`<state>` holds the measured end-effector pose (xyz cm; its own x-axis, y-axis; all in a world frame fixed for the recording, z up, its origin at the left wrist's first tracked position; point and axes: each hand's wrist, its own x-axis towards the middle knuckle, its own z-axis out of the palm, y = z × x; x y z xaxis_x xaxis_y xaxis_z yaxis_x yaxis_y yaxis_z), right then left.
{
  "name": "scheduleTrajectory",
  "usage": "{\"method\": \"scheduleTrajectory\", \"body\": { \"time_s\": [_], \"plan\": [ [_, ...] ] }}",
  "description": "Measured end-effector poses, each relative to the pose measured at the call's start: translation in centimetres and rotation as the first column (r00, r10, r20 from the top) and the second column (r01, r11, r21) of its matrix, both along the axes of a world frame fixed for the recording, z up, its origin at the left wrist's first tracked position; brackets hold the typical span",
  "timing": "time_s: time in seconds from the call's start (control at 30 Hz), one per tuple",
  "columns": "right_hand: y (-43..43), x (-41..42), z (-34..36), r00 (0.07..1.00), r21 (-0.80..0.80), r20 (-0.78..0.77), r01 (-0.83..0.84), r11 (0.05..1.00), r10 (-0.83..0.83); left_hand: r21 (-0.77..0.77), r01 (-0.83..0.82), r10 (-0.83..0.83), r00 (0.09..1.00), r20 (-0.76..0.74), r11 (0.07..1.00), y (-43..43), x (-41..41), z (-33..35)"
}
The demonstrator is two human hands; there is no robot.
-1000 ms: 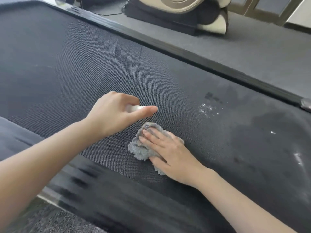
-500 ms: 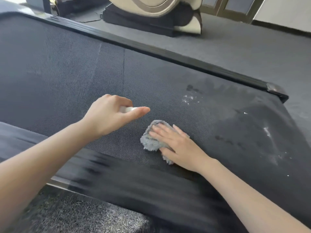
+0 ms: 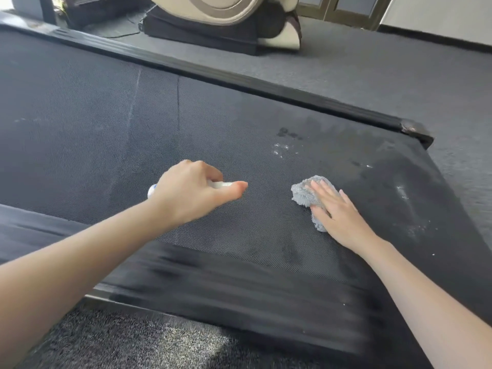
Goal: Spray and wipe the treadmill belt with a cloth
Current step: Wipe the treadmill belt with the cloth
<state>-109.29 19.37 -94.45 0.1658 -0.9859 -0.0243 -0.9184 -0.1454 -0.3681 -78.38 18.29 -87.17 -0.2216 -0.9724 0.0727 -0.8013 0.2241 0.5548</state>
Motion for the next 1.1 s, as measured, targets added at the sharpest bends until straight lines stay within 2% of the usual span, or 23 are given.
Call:
{"method": "scheduleTrajectory", "body": {
  "time_s": [0.1, 0.17, 0.4, 0.6, 0.8, 1.0, 1.1],
  "plan": [
    [0.1, -0.1, -0.1, 1.000, -0.010, 0.013, 0.008, 1.000, -0.008, -0.121, -0.034, 0.028, 0.998, -0.048, 0.992, 0.6, -0.9, -0.2],
    [0.1, -0.1, -0.2, 1.000, -0.017, 0.015, 0.012, 1.000, -0.011, -0.167, -0.029, 0.026, 0.999, -0.022, 0.985, 0.8, -1.3, -0.3],
    [0.1, -0.1, -0.2, 1.000, -0.015, 0.022, 0.019, 1.000, -0.019, -0.069, 0.075, -0.067, 0.991, 0.120, 0.995, -0.6, -2.5, -0.7],
    [0.2, -0.1, 0.0, 0.999, 0.000, 0.033, 0.002, 1.000, -0.002, -0.240, -0.020, 0.018, 1.000, -0.012, 0.971, -3.1, -4.4, -0.1],
    [-0.3, -0.5, 0.0, 1.000, -0.001, 0.024, -0.012, 1.000, 0.012, -0.112, -0.075, 0.077, 0.997, 0.016, 0.991, -8.5, -7.5, 0.6],
    [-2.6, -1.1, -0.6, 1.000, -0.035, 0.009, 0.016, 0.999, -0.016, -0.271, -0.078, 0.077, 0.997, -0.014, 0.960, -10.8, -9.4, -1.1],
    [-3.7, -1.3, -0.6, 1.000, -0.031, 0.004, 0.022, 0.999, -0.022, -0.279, -0.060, 0.059, 0.998, -0.013, 0.958, -12.2, -10.0, -1.6]
  ]
}}
